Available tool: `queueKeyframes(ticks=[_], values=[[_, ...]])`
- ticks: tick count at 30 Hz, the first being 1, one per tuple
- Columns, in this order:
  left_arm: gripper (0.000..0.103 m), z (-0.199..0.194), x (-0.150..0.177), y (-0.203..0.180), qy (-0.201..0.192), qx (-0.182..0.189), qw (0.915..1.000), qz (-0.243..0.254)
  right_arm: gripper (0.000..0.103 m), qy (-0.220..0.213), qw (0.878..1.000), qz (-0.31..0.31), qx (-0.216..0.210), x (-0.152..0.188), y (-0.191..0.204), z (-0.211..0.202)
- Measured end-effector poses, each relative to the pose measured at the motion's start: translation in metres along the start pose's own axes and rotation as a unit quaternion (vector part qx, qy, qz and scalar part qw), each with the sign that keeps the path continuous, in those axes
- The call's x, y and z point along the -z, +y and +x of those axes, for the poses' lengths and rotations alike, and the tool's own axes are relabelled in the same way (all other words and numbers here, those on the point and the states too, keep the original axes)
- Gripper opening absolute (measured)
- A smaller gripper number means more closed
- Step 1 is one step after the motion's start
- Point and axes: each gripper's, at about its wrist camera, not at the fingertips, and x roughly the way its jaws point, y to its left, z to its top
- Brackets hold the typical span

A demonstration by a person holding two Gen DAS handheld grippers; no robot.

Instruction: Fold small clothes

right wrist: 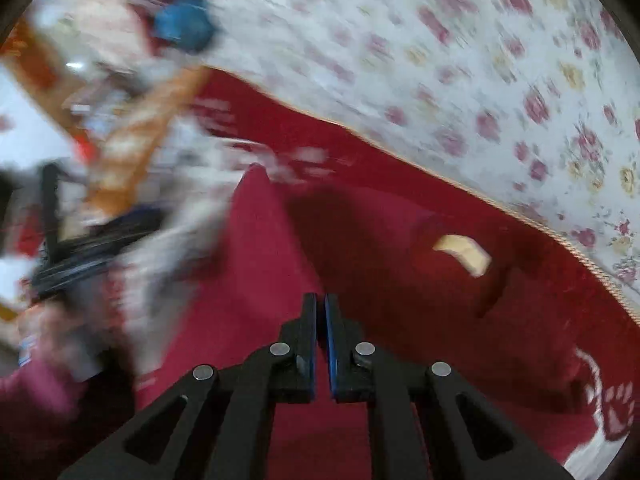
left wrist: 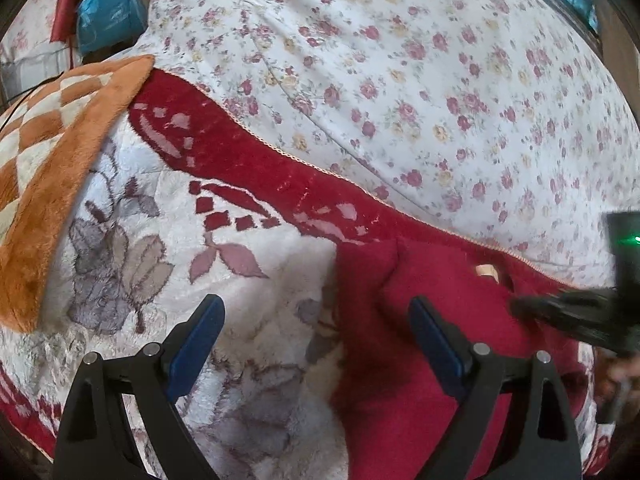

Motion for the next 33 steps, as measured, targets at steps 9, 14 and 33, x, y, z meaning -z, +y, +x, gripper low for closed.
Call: queueKeyframes(ticks=[9, 14, 33], values=[[0.092, 0.015, 0.003, -0.017, 0.019, 0.011, 0.9995, 0.021, 0.053, -0.076, 0.992, 0.103, -0.014, 0.018, -0.021, -0.016], [0.092, 0.015, -0.002, -0.01, 0.013, -0.008, 0.9999, -0.004, 0.053, -0.091, 0.993, 0.022, -0.069, 0.031, 0.042, -0.021], [0.092, 0.012, 0.002, -0.025, 0.008, 0.004, 0.9999, 0.005, 0.015, -0.053, 0.998, -0.018, -0.007, 0.068, 0.071, 0.004]])
